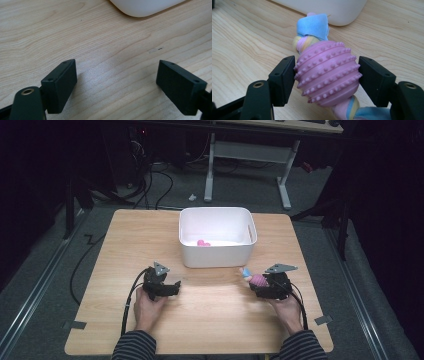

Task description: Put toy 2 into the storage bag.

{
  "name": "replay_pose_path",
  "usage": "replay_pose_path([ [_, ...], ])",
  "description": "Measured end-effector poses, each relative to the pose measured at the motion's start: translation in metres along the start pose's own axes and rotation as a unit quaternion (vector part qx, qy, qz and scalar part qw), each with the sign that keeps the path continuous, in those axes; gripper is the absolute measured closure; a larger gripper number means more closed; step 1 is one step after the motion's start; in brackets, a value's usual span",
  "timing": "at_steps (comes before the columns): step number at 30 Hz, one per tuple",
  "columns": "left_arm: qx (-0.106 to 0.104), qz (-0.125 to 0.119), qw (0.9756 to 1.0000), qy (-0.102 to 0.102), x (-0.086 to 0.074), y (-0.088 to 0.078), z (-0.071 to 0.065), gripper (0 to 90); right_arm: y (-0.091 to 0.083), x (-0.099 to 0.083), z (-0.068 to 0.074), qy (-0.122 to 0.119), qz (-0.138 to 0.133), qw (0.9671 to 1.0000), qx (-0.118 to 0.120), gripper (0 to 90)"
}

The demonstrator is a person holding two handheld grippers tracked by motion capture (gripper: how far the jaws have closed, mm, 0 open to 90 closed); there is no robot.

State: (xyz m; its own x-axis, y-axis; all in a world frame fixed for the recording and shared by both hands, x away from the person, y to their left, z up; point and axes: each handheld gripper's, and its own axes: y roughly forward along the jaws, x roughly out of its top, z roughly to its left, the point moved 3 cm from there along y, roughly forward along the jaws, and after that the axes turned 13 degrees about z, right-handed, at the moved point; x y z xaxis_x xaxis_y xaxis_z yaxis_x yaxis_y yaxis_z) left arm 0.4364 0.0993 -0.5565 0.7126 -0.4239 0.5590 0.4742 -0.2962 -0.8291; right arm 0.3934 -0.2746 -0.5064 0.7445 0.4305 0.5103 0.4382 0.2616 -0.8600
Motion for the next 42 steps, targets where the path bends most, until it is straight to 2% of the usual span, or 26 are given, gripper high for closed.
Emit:
replay_pose_path([
  [7, 0.0, -0.001, 1.0, 0.0, 0.0, 0.0, 0.0, 18.8, -0.016, 0.0, -0.004, 0.027, -0.015, 0.9994, 0.013, 32.7],
  [15, -0.001, -0.001, 1.0, 0.0, 0.0, 0.0, 0.0, 18.8, -0.03, 0.004, -0.002, 0.013, -0.013, 0.9997, 0.018, 32.7],
  [21, -0.001, -0.002, 1.0, 0.001, 0.0, -0.001, 0.0, 20.2, -0.043, 0.004, 0.0, 0.007, -0.022, 0.9993, 0.029, 32.7],
  [27, -0.001, -0.002, 1.0, 0.001, 0.0, -0.001, 0.0, 20.3, -0.054, 0.005, -0.004, 0.009, -0.026, 0.9992, 0.028, 32.8],
  [33, -0.001, -0.002, 1.0, 0.002, -0.001, -0.001, 0.0, 20.4, -0.065, 0.009, -0.007, 0.012, -0.032, 0.9979, 0.055, 33.1],
  [38, -0.003, -0.003, 1.0, 0.0, 0.0, -0.001, 0.0, 21.3, -0.074, 0.016, -0.011, 0.013, -0.033, 0.9981, 0.051, 33.0],
  [42, -0.002, -0.003, 1.0, 0.0, 0.0, -0.001, 0.0, 21.3, -0.08, 0.021, -0.011, 0.014, -0.039, 0.9974, 0.059, 33.0],
])
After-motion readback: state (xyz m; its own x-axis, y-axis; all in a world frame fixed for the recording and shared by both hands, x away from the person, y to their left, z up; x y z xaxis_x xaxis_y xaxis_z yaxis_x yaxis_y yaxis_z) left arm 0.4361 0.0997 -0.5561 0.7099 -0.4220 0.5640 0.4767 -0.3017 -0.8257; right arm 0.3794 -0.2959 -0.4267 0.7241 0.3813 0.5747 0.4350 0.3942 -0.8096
